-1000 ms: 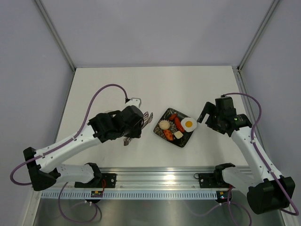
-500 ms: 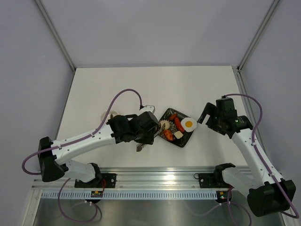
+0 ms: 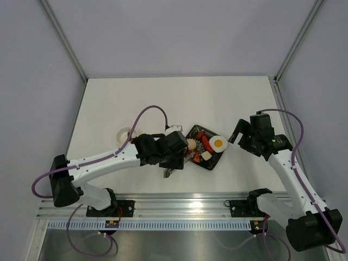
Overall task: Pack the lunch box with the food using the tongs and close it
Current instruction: Pick up the fake food from the plate.
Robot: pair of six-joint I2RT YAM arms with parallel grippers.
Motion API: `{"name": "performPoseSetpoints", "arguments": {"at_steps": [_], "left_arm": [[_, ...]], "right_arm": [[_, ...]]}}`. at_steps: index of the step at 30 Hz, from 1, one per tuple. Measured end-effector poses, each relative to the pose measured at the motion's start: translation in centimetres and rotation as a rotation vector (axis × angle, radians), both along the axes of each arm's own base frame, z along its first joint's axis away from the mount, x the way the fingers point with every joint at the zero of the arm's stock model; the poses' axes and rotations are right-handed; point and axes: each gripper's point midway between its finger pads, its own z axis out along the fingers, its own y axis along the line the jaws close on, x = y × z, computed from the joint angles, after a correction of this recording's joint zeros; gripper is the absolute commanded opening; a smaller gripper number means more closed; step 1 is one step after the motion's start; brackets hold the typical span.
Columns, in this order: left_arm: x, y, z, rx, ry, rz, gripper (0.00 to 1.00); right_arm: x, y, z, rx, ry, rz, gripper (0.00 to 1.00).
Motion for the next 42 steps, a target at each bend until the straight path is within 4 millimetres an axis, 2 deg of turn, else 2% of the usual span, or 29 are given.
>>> {"name": "performPoseSetpoints", "arguments": {"at_steps": [8,16,24,36,42], "left_arm": [[-0.4,-0.1,-1.2,0.035,0.037,0.026,0.52],[-0.6,-1.1,-2.5,0.070,0.063,0.019,0.52],[-0.2,-2.4,-2.0,0.048,0.068,0.014,0.53],[-0.2,-3.1,-2.7,0.076,0.090,0.006,0.52],[0.0,-3.3,-2.4,0.082,0.084,-0.002,0.42]], "right_arm": [[-0.1,0.0,0.2,0.003,-0.010,0.001,1.00],[-0.2,0.0,0.4,0.006,-0.021,0.002,0.99],[-0.5,0.2,0.4,0.020,-0.025,0.012,0.99],[-0.6,0.3,0.3,0.025,-0.022,0.015,0.99],[-0.6,0.3,0.3,0.025,-0.023,0.016,1.00]]}}
